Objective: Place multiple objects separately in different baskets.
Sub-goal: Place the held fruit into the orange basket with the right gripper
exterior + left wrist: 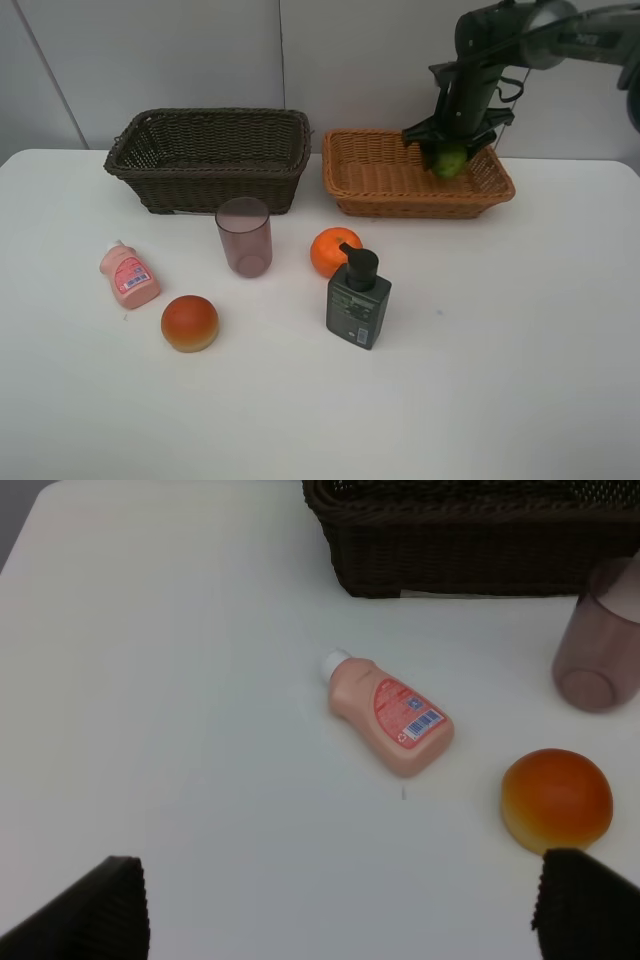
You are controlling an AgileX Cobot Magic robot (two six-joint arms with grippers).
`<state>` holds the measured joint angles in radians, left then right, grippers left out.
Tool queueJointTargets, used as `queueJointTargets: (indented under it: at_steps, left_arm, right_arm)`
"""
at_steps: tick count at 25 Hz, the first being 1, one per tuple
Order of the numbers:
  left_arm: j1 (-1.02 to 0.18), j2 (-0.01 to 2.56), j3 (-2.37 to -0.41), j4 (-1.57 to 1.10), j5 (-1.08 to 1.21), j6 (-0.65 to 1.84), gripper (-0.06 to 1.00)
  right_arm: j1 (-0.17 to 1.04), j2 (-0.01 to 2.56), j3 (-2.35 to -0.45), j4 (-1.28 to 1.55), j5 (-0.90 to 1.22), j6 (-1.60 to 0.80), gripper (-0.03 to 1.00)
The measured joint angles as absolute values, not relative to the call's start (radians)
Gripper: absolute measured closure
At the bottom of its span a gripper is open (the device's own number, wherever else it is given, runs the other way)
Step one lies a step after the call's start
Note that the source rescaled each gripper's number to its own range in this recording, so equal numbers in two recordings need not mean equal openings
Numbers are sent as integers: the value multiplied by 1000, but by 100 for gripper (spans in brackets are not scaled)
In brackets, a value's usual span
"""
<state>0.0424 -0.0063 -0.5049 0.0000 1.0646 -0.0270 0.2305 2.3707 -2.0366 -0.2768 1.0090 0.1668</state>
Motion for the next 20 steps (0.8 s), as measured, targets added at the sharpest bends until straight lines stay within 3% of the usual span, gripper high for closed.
queueJointTargets:
  at_steps: [14,17,20]
  left_arm:
    - [42,-6,-505,0,1065,-27,-5]
    - [42,-6,-505,0,1065,-27,-5]
    - [42,-6,-505,0,1065,-27,-5]
  right_arm:
    - [230,2375,-2044,-199,986,86,45]
    - [230,2375,-2044,-195,986,86,11]
    - [230,2375,-2044,-197,993,86,0]
